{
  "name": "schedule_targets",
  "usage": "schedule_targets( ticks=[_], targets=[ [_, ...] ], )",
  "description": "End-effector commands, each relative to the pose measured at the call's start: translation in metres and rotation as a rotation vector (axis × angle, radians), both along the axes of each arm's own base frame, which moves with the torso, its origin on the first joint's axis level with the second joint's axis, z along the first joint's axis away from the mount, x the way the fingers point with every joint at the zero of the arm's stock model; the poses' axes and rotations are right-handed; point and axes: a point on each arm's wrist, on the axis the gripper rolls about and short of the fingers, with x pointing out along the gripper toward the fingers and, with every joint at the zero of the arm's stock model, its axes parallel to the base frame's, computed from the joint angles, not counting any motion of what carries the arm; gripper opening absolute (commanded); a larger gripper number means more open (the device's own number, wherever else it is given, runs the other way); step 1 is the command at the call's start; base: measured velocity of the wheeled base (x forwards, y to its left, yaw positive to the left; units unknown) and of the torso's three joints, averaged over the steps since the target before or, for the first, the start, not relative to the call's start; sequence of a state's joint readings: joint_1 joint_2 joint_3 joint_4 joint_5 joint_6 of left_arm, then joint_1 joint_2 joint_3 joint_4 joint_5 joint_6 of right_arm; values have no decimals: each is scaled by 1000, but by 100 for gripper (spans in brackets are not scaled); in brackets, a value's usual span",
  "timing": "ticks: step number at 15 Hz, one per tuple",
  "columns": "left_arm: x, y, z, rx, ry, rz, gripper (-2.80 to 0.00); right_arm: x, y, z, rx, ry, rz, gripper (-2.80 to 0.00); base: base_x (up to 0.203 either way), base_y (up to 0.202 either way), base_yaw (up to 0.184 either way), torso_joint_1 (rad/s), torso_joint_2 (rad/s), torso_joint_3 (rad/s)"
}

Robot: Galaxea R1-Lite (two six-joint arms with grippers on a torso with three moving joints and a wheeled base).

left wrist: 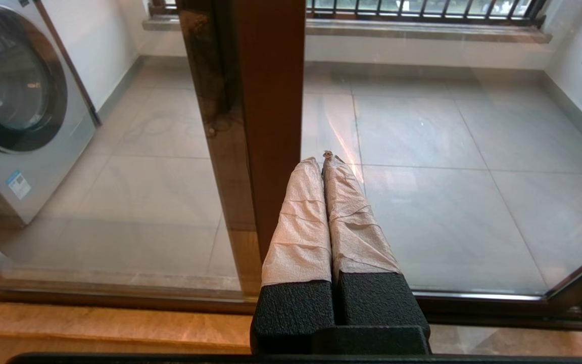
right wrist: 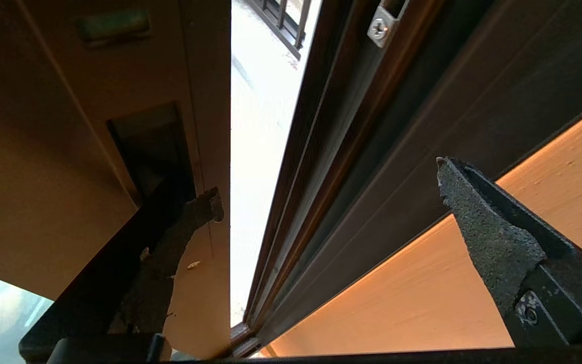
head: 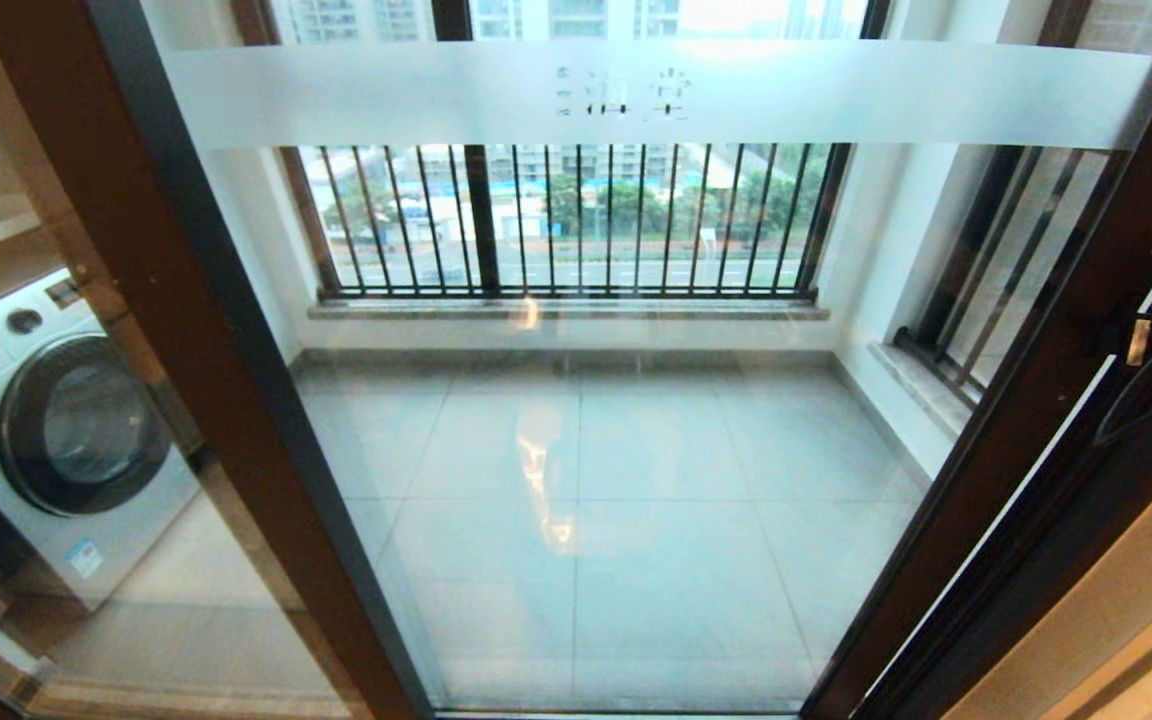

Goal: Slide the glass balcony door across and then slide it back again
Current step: Close the slid door

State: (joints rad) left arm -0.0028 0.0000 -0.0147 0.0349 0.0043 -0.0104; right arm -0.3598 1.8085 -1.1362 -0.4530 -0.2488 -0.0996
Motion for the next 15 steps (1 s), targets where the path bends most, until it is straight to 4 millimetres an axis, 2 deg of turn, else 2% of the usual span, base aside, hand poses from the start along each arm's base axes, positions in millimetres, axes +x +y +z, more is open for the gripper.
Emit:
schedule_targets(
  ticks=[1, 7, 10, 14, 15],
  targets=[
    [0, 0, 0, -1, 2, 0, -280, -7, 3, 10, -8, -27, 12, 0, 0, 0, 0, 0, 0, 0],
    [0, 0, 0, 0, 1, 2, -280, -57, 21, 61, -68, -127, 69, 0, 0, 0, 0, 0, 0, 0],
    [0, 0, 0, 0, 1, 0, -280, -81, 30, 70, -139, -109, 78, 0, 0, 0, 0, 0, 0, 0],
    [0, 0, 0, -1, 3, 1, -280, -133, 50, 82, -210, -27, 58, 0, 0, 0, 0, 0, 0, 0],
    [0, 0, 0, 0, 3, 0, -280, -136, 52, 84, -215, -11, 17, 0, 0, 0, 0, 0, 0, 0]
  ],
)
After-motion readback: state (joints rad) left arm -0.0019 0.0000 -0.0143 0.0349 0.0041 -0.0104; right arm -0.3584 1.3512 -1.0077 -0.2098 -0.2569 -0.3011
